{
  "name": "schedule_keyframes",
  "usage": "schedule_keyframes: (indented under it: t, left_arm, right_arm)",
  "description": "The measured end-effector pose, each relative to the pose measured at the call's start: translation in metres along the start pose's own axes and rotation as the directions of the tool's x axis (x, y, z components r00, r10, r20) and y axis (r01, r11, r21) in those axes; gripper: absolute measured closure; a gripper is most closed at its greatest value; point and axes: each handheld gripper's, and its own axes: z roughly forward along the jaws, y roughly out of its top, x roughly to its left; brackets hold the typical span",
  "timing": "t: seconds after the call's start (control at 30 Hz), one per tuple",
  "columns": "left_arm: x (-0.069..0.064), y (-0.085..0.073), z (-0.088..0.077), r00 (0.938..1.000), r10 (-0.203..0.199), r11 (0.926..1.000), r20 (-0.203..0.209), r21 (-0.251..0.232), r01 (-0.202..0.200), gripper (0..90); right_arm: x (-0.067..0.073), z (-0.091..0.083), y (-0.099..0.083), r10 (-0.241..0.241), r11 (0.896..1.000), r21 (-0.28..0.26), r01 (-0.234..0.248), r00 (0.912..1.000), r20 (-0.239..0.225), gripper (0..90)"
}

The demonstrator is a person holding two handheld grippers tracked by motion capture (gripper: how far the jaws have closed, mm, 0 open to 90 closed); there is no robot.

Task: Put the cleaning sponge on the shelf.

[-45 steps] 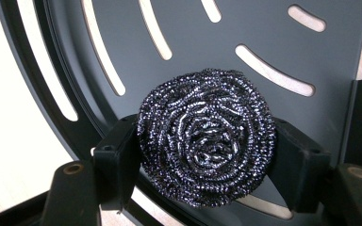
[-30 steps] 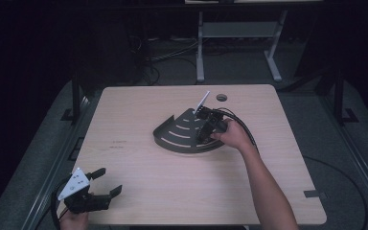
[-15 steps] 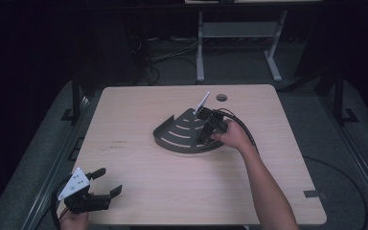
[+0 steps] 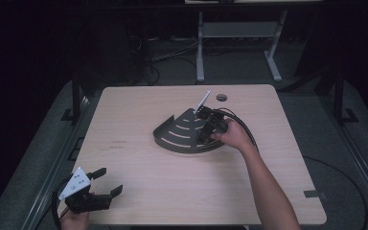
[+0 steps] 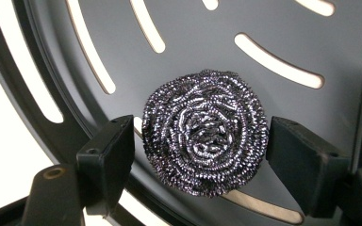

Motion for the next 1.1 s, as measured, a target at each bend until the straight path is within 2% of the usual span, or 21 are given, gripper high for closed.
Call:
schedule_keyframes:
  t: [0.33, 0.87, 1.1]
  left_arm:
    - [0.000, 0.000, 0.001, 1.0000, -0.003, 1.0000, 0.001, 0.004, 0.003, 13.3]
    - [0.001, -0.001, 0.000, 1.0000, -0.002, 1.0000, -0.003, 0.002, 0.002, 13.3]
    - [0.000, -0.001, 0.001, 1.0000, -0.002, 1.0000, 0.001, 0.007, 0.002, 13.3]
  right_arm:
    - [0.002, -0.010, -0.002, -0.003, 0.999, -0.037, 0.002, 0.9999, -0.016, 21.5]
    - [0.018, -0.029, -0.005, -0.050, 0.996, -0.074, 0.050, 0.9987, 0.006, 20.6]
    - [0.021, -0.037, -0.015, -0.055, 0.995, -0.086, 0.055, 0.9985, 0.009, 20.4]
